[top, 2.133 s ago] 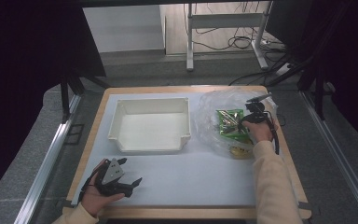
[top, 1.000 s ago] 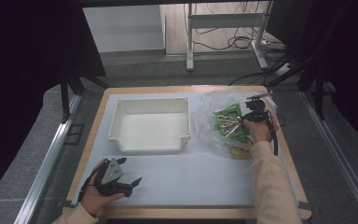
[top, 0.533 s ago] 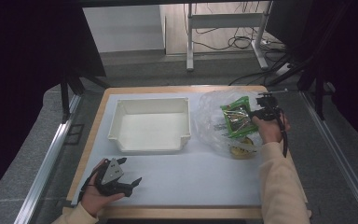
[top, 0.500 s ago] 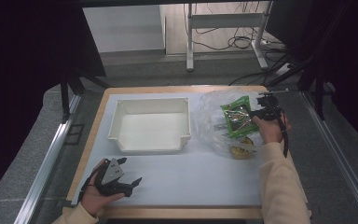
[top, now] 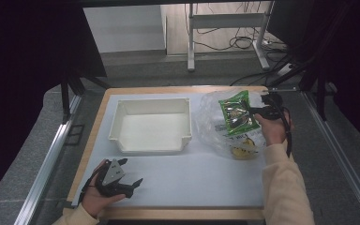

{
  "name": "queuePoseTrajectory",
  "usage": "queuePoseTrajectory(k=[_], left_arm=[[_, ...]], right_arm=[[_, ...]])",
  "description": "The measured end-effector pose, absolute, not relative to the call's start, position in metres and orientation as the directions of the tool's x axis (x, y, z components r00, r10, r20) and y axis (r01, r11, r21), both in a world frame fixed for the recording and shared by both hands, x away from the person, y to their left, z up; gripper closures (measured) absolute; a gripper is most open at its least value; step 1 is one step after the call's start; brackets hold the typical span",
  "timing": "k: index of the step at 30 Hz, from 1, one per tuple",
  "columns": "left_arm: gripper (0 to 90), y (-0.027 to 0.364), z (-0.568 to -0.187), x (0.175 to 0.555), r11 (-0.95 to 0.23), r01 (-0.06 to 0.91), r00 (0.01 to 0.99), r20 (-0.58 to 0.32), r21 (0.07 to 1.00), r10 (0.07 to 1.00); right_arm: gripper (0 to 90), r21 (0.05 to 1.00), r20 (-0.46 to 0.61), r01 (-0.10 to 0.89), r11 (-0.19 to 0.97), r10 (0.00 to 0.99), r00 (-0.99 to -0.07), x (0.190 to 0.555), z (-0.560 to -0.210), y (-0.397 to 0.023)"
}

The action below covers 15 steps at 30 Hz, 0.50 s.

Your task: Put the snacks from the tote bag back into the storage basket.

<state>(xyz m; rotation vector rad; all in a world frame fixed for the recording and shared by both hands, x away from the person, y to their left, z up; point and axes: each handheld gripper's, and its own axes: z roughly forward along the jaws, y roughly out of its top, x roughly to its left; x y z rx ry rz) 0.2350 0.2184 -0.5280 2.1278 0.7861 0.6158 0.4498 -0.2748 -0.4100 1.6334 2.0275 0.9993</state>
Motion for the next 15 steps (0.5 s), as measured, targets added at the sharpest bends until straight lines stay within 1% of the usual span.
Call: queuePoseTrajectory(k=[15], left_arm=[[11.0,0.218,-0.528,0.235,-0.513,0.329,0.693,0.166,0.793,0.702]], right_arm=[[90.0,0.751,0.171,0.656,0.072,0.939,-0.299,0.447,-0.394,-0.271]])
